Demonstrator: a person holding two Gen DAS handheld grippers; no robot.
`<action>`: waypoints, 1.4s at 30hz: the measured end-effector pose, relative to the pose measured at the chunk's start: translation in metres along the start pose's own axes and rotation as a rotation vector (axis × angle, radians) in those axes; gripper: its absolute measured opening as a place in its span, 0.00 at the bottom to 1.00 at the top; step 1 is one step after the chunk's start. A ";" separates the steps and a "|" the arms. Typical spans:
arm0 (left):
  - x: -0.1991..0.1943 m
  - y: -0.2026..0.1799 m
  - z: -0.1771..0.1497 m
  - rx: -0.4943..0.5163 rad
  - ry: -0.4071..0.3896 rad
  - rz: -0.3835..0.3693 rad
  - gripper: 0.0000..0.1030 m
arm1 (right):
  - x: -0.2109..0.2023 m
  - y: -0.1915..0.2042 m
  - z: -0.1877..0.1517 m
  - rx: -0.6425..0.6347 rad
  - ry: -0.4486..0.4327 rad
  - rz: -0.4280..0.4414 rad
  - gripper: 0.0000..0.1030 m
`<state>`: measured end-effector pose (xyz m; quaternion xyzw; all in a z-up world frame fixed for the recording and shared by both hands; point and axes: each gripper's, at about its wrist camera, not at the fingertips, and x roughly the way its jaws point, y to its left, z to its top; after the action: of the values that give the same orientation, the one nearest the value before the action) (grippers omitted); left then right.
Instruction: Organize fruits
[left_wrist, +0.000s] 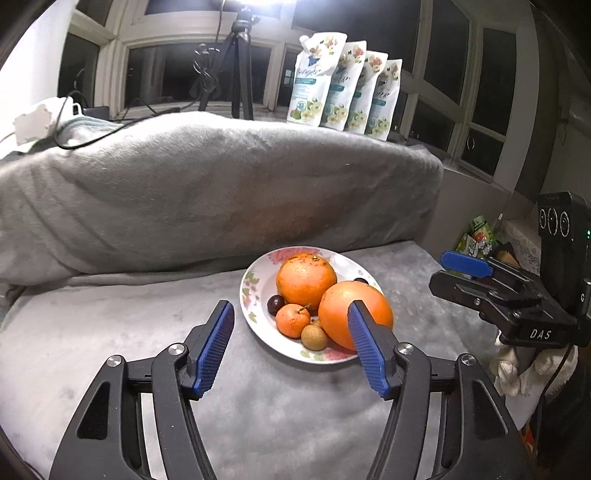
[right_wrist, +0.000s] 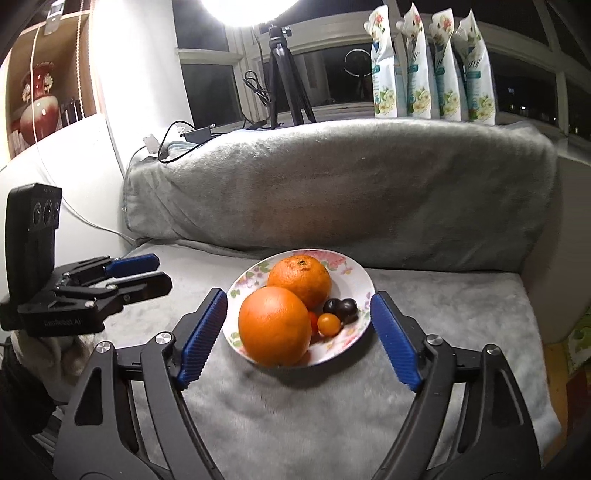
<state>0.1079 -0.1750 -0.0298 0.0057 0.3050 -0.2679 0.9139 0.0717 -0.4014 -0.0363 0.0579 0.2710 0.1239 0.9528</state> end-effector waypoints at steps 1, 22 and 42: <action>-0.003 -0.001 -0.001 0.000 -0.004 0.004 0.66 | -0.004 0.002 -0.002 -0.004 -0.004 -0.009 0.83; -0.049 -0.011 -0.023 -0.003 -0.035 0.110 0.79 | -0.049 0.019 -0.023 -0.004 -0.066 -0.171 1.00; -0.059 -0.006 -0.029 -0.029 -0.017 0.154 0.82 | -0.058 0.025 -0.028 -0.015 -0.077 -0.197 1.00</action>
<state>0.0491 -0.1463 -0.0198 0.0139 0.2996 -0.1923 0.9344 0.0044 -0.3917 -0.0262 0.0287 0.2376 0.0295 0.9705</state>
